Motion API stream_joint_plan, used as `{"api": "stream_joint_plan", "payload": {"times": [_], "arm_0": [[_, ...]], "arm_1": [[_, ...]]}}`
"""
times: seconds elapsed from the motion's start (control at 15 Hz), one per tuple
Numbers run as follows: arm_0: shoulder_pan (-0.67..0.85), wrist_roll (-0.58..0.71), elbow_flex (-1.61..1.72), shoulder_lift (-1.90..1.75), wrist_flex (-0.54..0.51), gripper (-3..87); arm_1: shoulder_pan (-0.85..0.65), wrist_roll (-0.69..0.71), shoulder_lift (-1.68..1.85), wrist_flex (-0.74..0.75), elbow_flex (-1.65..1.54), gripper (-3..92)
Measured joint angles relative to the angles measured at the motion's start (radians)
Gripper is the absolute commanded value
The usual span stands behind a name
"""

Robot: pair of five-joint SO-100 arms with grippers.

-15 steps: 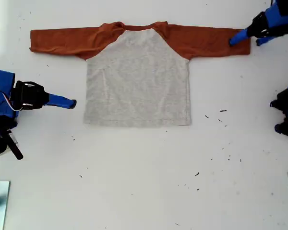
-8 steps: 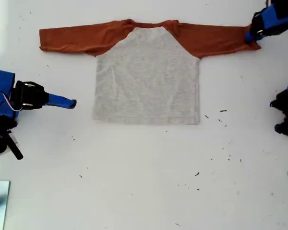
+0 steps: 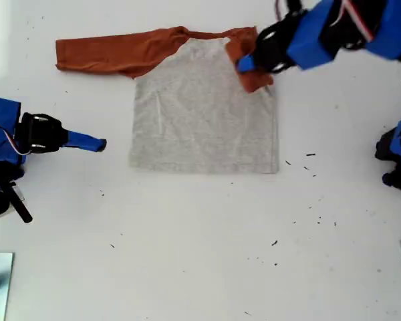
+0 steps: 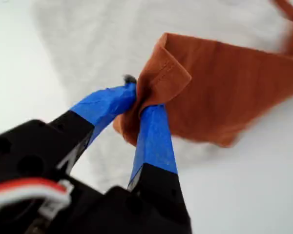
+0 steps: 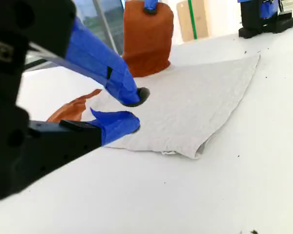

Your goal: Fold t shirt

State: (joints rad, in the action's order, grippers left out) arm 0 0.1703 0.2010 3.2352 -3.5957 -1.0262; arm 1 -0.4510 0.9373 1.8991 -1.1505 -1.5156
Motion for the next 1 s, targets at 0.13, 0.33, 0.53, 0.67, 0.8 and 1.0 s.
{"api": "stream_joint_plan", "payload": {"times": [0.13, 0.33, 0.53, 0.67, 0.8, 1.0], "arm_0": [[0.0, 0.0, 0.0, 0.0, 0.0, 4.3], [0.0, 0.0, 0.0, 0.0, 0.0, 5.0], [0.0, 0.0, 0.0, 0.0, 0.0, 3.5], [0.0, 0.0, 0.0, 0.0, 0.0, -0.3], [0.0, -0.011, 0.0, 0.0, 0.0, 2.6], [0.0, -0.103, 0.0, 0.0, 0.0, -0.3]], "arm_1": [[0.126, -0.054, -0.072, -0.014, 0.164, 18.1], [0.101, -0.097, -0.002, -0.175, 0.261, 17.1], [-0.006, -0.072, 0.276, -0.195, -0.011, 3.6], [-0.146, -0.11, 0.546, -0.126, -0.46, 3.5], [-0.216, -0.161, 0.79, -0.06, -0.956, 3.5], [-0.215, -0.173, 1.161, -0.051, -1.367, 3.5]]}}
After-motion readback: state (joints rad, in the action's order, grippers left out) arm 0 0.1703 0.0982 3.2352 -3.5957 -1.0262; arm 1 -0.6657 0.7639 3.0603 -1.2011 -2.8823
